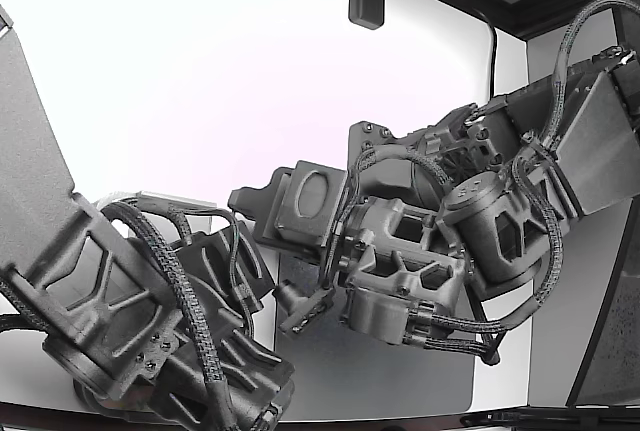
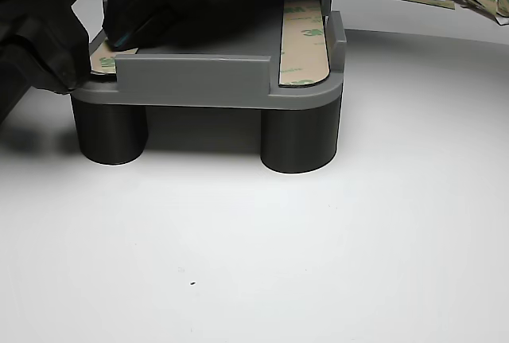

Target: Peel off protective film from adhesive tape.

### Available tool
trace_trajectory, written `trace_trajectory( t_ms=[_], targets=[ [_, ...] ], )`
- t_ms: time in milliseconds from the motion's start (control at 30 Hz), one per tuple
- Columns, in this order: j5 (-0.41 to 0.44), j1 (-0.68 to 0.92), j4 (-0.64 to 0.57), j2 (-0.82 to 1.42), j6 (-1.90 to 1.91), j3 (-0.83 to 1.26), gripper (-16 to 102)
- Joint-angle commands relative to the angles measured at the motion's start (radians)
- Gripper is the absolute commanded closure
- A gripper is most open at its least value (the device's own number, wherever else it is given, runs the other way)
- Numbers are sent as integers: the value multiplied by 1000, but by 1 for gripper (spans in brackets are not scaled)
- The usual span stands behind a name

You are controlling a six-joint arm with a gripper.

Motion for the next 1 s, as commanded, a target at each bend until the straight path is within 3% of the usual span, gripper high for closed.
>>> trace_trajectory(
  t_ms=[0,433,967],
  targets=[
    [2,-6,3,17,-3,-31,97],
    [51,-15,-35,20,-63,0,97],
    [51,-18,-81,17,-49,12,97]
  ],
)
